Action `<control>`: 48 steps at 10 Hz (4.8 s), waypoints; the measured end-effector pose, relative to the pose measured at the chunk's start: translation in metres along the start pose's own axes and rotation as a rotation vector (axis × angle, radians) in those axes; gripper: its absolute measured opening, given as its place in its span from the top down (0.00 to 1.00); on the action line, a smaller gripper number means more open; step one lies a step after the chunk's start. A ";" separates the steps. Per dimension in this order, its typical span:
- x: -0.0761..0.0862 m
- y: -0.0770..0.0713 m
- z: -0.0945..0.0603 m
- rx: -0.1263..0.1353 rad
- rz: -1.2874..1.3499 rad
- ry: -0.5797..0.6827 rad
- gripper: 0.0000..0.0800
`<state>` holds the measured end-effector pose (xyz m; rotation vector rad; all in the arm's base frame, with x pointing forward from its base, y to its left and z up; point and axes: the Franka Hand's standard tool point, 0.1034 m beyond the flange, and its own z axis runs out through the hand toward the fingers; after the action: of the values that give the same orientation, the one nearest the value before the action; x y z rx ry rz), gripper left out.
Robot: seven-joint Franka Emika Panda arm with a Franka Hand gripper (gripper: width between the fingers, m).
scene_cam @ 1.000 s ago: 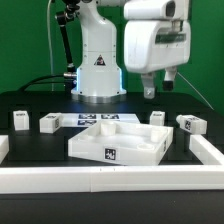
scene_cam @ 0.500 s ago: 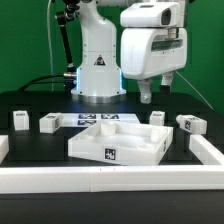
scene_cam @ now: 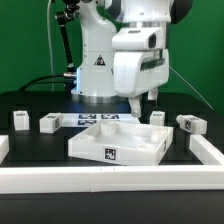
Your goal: Assemble square table
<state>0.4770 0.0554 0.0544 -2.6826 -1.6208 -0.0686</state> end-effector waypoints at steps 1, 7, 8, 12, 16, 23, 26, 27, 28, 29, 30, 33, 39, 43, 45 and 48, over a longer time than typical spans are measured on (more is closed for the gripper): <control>0.000 -0.002 0.007 0.002 -0.039 0.003 0.19; -0.002 -0.014 0.025 0.022 -0.022 0.002 0.19; -0.002 -0.014 0.025 0.022 -0.022 0.002 0.19; -0.004 -0.031 0.038 0.034 -0.033 0.005 0.19; -0.009 -0.040 0.047 0.047 -0.031 0.002 0.19; -0.009 -0.040 0.047 0.048 -0.030 0.001 0.93; -0.009 -0.040 0.047 0.048 -0.030 0.001 0.93; -0.009 -0.040 0.047 0.048 -0.030 0.001 0.93; -0.009 -0.040 0.047 0.048 -0.030 0.001 0.93; -0.010 -0.039 0.047 0.047 -0.033 0.001 0.93; -0.015 -0.034 0.047 0.044 -0.146 0.002 0.93; -0.019 -0.024 0.046 0.047 -0.248 -0.001 0.93; -0.018 -0.023 0.047 0.050 -0.278 -0.002 0.93; 0.004 -0.008 0.047 0.039 -0.370 0.013 0.93; 0.018 -0.010 0.048 0.040 -0.401 0.020 0.93; 0.028 -0.012 0.049 0.040 -0.391 0.016 0.93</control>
Offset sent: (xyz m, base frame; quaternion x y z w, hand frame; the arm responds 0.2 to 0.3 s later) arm -0.0143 0.0092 -0.0199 0.0055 0.0112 0.0173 0.9998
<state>0.4813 0.0875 0.0064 -2.2904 -2.0900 -0.0573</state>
